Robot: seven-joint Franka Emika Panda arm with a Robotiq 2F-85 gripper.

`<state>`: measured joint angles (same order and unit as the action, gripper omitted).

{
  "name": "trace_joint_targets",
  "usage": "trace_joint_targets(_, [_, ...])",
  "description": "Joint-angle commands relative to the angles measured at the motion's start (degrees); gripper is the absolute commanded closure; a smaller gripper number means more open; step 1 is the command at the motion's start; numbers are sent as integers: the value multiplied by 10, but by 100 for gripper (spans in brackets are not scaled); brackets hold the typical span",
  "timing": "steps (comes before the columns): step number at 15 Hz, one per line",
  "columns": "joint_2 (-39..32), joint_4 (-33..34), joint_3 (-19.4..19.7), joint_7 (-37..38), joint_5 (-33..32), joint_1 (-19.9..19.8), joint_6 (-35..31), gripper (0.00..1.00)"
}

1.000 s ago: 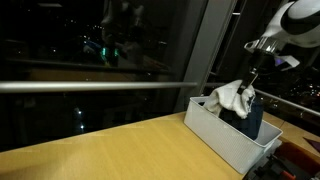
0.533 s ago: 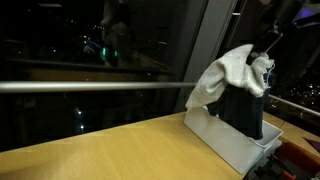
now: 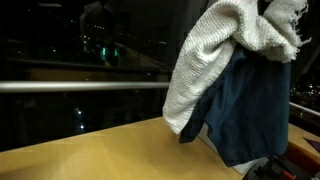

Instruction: Remove the items from the storage box and put them on the table then place them back.

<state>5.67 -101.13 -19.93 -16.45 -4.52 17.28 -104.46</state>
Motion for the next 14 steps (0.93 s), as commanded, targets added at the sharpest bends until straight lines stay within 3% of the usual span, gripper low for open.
trace_joint_targets(1, [-67, 68, -2, 2, -26, 9, 26, 95])
trace_joint_targets(8, [-100, 35, 27, -14, -8, -9, 5, 95])
trace_joint_targets(9, [-102, 33, 29, -13, -7, -11, 5, 55])
trace_joint_targets(11, [-104, 28, 34, -13, -6, -15, 0, 49])
trace_joint_targets(14, [-89, 10, 48, -23, 4, -32, -7, 26])
